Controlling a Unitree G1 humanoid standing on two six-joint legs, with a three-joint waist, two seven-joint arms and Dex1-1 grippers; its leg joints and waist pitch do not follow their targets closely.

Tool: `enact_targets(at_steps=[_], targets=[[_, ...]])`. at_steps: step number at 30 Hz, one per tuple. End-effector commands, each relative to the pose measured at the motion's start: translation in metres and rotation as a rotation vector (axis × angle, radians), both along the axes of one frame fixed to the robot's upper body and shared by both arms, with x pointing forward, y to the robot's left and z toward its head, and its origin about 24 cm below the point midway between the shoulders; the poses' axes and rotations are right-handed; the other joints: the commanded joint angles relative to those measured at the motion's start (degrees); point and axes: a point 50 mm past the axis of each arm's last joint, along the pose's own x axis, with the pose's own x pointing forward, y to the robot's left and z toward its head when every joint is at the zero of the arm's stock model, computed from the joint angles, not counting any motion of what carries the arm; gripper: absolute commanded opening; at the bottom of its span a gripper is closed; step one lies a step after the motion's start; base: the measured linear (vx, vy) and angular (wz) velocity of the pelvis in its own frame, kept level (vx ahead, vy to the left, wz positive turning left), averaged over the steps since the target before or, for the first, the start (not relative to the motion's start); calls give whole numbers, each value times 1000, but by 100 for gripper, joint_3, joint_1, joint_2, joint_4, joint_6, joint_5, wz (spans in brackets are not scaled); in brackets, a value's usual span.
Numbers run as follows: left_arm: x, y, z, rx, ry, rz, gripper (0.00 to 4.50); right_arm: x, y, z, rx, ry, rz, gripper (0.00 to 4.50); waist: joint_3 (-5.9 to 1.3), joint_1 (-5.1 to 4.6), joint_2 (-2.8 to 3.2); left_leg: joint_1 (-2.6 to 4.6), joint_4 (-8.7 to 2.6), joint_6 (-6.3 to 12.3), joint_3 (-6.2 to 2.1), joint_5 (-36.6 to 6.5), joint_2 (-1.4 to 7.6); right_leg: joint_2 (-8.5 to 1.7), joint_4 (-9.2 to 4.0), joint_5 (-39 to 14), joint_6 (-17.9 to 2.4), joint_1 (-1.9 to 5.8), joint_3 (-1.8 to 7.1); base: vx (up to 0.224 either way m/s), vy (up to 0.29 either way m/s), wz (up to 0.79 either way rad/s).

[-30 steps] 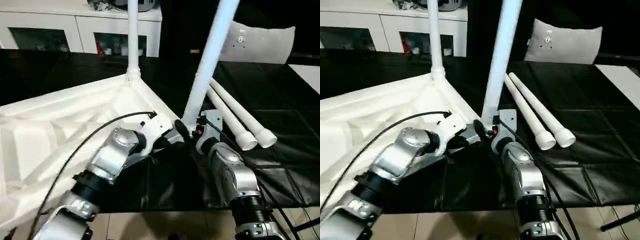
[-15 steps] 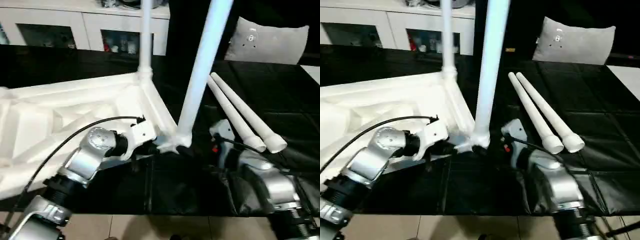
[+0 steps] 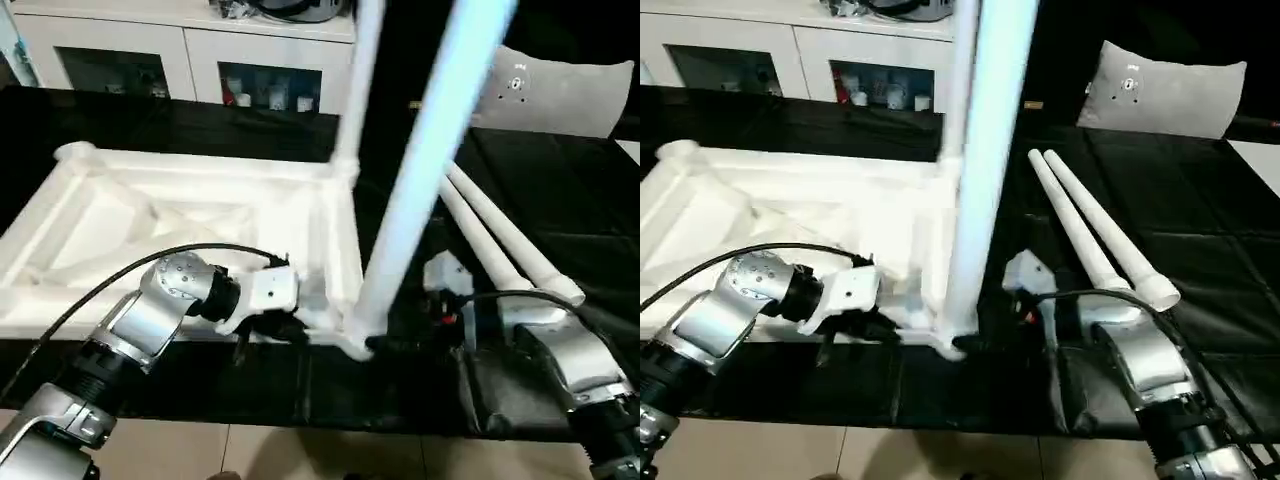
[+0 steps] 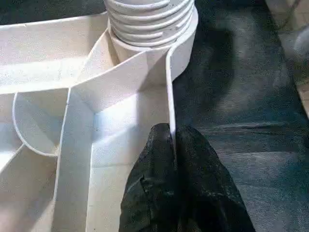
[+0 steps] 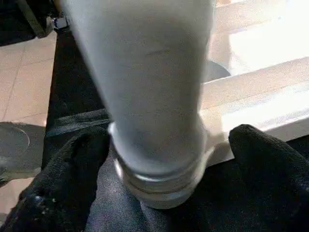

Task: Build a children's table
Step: Rotate leg to tighten

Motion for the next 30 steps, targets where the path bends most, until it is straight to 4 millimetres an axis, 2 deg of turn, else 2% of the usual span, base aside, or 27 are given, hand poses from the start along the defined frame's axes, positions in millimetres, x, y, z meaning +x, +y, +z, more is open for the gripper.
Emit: enact_targets(at_steps=[1,5,15,23,26,27,28,29,30], targets=[[-4,-8,1,32,-5,-94,0,3,1,6,2,-12,27,404,-389,-22,7,21,-376,313,4,-951,156,-415,-316,-1619,-1115,299,279,0,0,0],[-4,-8,2,34,-4,-114,0,1,4,3,-1,-5,59,374,-375,-4,11,27,-375,294,6,-1005,153,-423,-338,-1835,-1027,291,280,0,0,0],[-5,-7,1,41,-5,-125,0,-1,10,-1,9,4,85,283,-374,9,15,29,-379,265,4,-1024,148,-411,-338,-1834,-1006,290,277,0,0,0],[-4,-7,1,27,1,-90,0,-7,13,-3,44,48,83,267,-363,8,-2,25,-379,286,7,-998,145,-404,-340,-1846,-990,288,280,0,0,0],[0,-11,3,-13,13,-6,0,-10,20,-4,92,89,34,266,-349,13,0,30,-390,267,8,-990,151,-404,-351,-1894,-968,281,282,0,0,0],[0,-12,3,-17,12,5,0,-10,21,-4,95,91,25,266,-346,13,-2,26,-391,254,1,-1020,147,-408,-355,-1972,-950,284,276,0,0,0],[7,-23,6,-50,1,147,0,-7,36,-8,145,109,-118,266,-337,-8,8,27,-401,204,-2,-1084,150,-401,-357,-2062,-922,278,278,0,0,0],[7,-24,6,-51,0,152,0,-6,37,-8,148,109,-124,265,-313,-21,19,54,-402,143,4,-1207,151,-398,-384,-2221,-926,236,278,0,0,0],[8,-26,6,-54,-3,173,0,-5,39,-9,160,110,-149,265,-294,-34,10,50,-404,107,-2,-1330,137,-406,-417,-2473,-861,232,265,0,0,0]])
